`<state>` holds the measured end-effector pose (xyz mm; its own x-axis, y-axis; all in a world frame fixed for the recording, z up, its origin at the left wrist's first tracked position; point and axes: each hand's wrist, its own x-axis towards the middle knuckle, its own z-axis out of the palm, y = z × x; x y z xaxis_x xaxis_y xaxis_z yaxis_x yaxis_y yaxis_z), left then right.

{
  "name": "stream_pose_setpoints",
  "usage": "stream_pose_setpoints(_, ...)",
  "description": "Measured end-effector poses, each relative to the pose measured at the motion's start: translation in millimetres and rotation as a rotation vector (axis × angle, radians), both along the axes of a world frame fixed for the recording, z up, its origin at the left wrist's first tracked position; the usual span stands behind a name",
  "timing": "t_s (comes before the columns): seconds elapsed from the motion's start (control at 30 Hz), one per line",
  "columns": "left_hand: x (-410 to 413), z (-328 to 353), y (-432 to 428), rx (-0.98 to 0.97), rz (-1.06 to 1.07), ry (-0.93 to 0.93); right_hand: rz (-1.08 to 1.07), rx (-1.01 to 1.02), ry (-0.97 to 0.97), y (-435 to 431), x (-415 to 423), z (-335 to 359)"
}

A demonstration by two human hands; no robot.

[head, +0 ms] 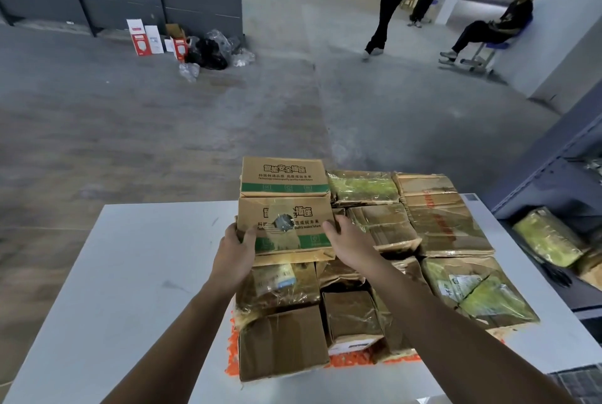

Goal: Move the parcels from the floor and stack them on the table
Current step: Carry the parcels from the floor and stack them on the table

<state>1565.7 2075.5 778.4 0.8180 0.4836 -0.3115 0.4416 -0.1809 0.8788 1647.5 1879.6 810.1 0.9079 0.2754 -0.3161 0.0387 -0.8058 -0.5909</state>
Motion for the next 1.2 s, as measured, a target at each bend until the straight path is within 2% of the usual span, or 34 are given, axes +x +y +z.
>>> stream_pose_setpoints(0.63, -11.4, 12.3, -0.2, 0.066, 0.013, -0.014, -0.194, 0.010, -0.122, -17.2, -25.2, 12.9)
stream_pose_setpoints(0.9, -67.5, 31.6, -29.1, 0.106, 0.148, -0.023, -0.065, 0.026, -0.212, -30.3, -48.2, 22.0)
stream_pose_setpoints(1.03, -116.5, 36.4, -58.5, 0.138, 0.243, -0.060, 0.096, 0.104, -0.261, -36.1, -76.2, 21.4)
stream_pose_setpoints(1.2, -202.8, 31.4, -82.6, 0.174, 0.361, -0.015, 0.293, 0.221, -0.150, -23.2, -136.2, 14.5)
